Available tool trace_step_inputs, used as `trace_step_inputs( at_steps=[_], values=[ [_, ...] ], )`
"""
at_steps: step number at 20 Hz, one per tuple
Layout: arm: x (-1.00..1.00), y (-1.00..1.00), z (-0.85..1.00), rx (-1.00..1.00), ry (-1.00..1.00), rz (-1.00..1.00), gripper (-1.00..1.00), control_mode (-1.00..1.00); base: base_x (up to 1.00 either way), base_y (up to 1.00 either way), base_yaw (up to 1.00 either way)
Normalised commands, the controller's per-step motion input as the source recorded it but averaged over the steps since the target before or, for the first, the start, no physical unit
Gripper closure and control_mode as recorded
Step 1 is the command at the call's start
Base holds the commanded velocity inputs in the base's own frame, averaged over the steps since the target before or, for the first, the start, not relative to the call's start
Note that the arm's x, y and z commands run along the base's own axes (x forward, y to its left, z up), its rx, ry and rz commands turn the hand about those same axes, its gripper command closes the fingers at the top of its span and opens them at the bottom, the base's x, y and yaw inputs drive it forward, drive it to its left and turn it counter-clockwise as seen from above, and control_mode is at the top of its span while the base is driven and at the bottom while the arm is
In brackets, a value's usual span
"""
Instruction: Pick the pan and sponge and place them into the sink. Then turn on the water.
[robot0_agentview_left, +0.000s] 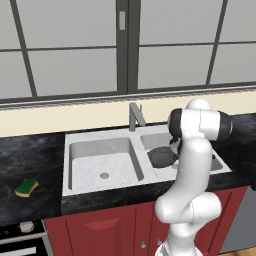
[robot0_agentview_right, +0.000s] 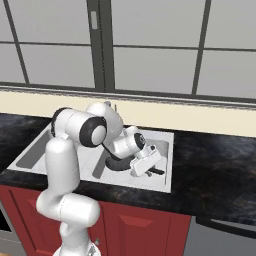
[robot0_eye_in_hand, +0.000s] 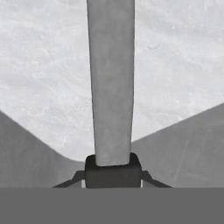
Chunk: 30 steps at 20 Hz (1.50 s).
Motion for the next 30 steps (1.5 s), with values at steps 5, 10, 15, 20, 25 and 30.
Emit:
trace_step_inputs(
  at_steps=[5, 10, 15, 20, 25, 30],
  values=[
    [0.28, 0.11, -0.36, -0.03, 0.04, -0.08, 1.0, -1.0, 0.0, 0.0, 0.0],
    [0.37, 0.14, -0.38, -0.01, -0.01, -0.05, 1.0, -1.0, 0.0, 0.0, 0.0],
    [0.35, 0.22, -0.49, 0.0, -0.04, -0.06, 1.0, -1.0, 0.0, 0.0, 0.0],
    [0.16, 0.21, -0.62, -0.02, -0.01, -0.12, 1.0, -1.0, 0.0, 0.0, 0.0],
    [0.16, 0.07, -0.53, 0.0, 0.0, -0.23, 1.0, -1.0, 0.0, 0.0, 0.0],
    [0.04, 0.06, -0.5, 0.0, 0.0, -0.25, 1.0, -1.0, 0.0, 0.0, 0.0]
  ],
)
